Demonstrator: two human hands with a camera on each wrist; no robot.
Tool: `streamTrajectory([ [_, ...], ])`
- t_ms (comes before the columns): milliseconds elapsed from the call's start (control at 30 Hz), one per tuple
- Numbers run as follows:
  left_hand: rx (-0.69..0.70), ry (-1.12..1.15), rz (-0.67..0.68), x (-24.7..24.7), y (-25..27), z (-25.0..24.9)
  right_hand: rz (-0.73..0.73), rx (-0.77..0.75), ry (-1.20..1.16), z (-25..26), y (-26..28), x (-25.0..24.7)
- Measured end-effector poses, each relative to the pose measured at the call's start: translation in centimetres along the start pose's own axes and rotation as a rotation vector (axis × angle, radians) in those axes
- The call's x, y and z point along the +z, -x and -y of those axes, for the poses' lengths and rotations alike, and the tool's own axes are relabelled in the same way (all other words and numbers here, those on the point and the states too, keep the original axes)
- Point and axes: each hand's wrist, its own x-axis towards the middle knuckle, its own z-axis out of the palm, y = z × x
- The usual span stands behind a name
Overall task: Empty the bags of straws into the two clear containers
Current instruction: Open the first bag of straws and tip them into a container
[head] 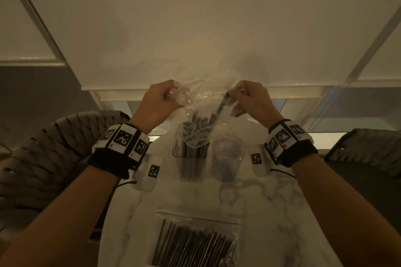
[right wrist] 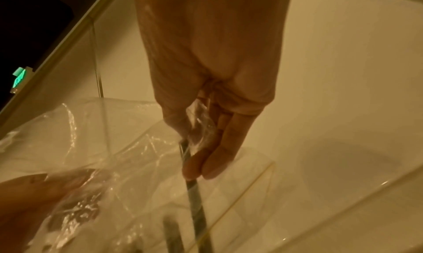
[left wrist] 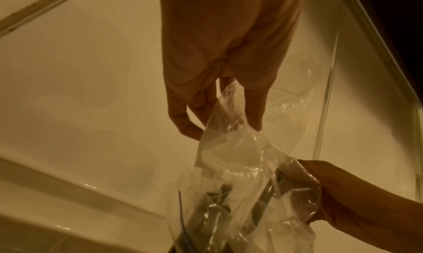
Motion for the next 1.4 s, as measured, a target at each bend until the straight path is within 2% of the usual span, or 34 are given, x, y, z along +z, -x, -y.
streamTrajectory([
  [267, -0.075, -0.028, 0.298, 0.8, 0.9, 0.6, -0.066, 0.016, -0.018, -0.9, -0.1, 0.0],
  [333, -0.092, -0.080, 0.290, 1.0, 0.8, 1.1, 0.014, 0.016, -0.012, -0.9, 0.1, 0.5],
  [433, -0.106, -0.106, 0.218, 2.0, 1.0, 1.6, 0.212, 0.053, 0.076, -1.1, 0.9, 2.0],
  [500, -0.122, -0.128, 0.152, 2.9, 1.2, 1.8, 0.256, 0.023, 0.141, -1.9, 1.4, 3.6],
  [633, -0.103, -0.169, 0.100, 3.2, 1.7, 1.7, 0.157, 0.027, 0.228, -3.3, 1.5, 5.4],
  [700, -0.100, -0.234, 0.166, 2.7, 1.9, 1.3, 0.111, -0.022, 0.279, -3.1, 1.2, 5.4],
  [800, -0.115, -0.497, 0.313, 1.6, 2.1, 1.1, 0.078, -0.110, 0.359, -1.7, 0.3, 4.7],
  [867, -0.135, -0.571, 0.271, 1.0, 1.9, 1.3, 0.077, -0.141, 0.374, -0.4, -0.2, 4.2],
  [1000, -0.164, -0.658, 0.074, 0.2, 1.9, -0.3, 0.071, -0.213, 0.437, 1.7, -0.7, 3.4],
  [1133, -0.180, -0.757, 0.098, 0.1, 2.2, -1.4, 0.144, -0.193, 0.474, 1.1, -0.7, 3.7],
  [1300, -0.183, -0.774, 0.189, -0.6, 1.7, 0.9, 0.193, -0.141, 0.447, 0.4, -0.1, 2.9],
  [1400, -0.166, -0.509, 0.170, -1.3, 1.2, 1.9, 0.204, -0.110, 0.341, 1.1, 0.2, 1.9],
])
